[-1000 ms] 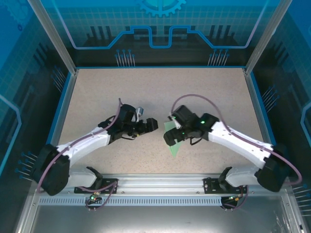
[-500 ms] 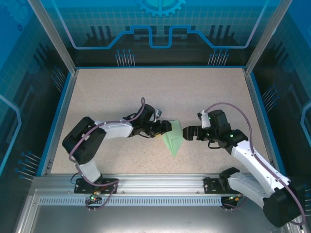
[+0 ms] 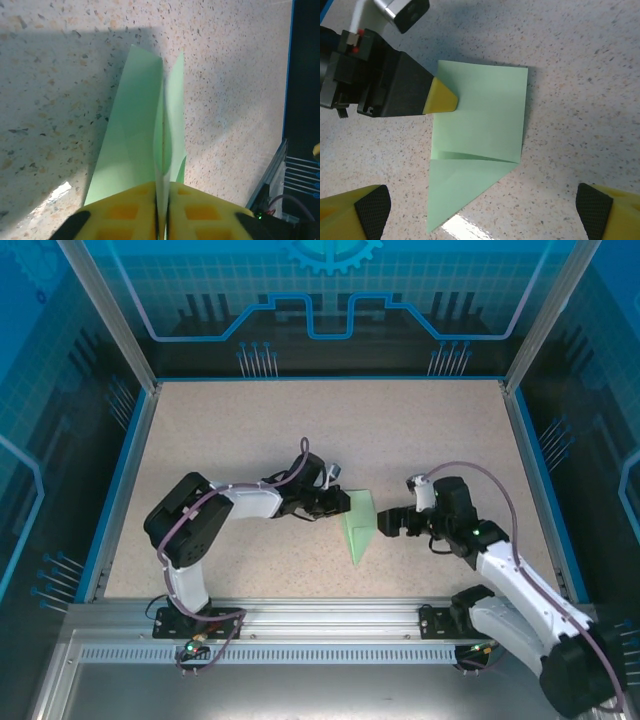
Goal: Fold a paper plane with a square sheet of paper (fold left side to right side)
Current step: Fold the wing for the fifth time at the center of the table.
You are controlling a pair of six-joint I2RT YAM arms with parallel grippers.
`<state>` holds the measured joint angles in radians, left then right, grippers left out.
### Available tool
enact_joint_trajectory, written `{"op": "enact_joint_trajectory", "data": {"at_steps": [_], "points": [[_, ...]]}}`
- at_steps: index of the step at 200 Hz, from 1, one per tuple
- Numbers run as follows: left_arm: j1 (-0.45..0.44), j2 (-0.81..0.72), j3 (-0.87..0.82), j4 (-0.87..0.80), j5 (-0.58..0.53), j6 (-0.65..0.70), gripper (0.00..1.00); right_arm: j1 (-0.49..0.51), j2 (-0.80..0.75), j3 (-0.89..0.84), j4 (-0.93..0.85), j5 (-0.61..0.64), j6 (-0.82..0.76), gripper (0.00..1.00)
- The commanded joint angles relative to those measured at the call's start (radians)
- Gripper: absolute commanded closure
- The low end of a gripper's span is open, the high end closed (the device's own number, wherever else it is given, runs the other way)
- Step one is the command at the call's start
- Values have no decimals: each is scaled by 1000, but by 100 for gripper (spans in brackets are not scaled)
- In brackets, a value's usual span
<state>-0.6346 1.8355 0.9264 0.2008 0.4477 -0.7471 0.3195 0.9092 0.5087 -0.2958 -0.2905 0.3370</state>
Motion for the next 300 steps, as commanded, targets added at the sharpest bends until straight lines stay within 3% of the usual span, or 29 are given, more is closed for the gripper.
{"op": "enact_joint_trajectory", "data": {"at_steps": [1,20,50,131,190,262,300], "points": [[27,-71,-69,84,58,42,91,-80,110,40,97,-220,-9,1],[56,-104,-133,195,116,28,94,-137,233,49,203,-358,17,2],[82,-139,-193,287,177,37,96,-160,433,107,275,-525,17,15],[96,-148,-217,290,223,73,97,-131,752,193,445,-620,99,25],[95,-125,-216,296,230,78,97,-98,846,195,509,-701,123,38],[96,-99,-213,275,212,91,97,-100,825,192,439,-691,80,74],[98,-103,-204,223,195,119,91,-107,799,186,390,-664,62,88]]}}
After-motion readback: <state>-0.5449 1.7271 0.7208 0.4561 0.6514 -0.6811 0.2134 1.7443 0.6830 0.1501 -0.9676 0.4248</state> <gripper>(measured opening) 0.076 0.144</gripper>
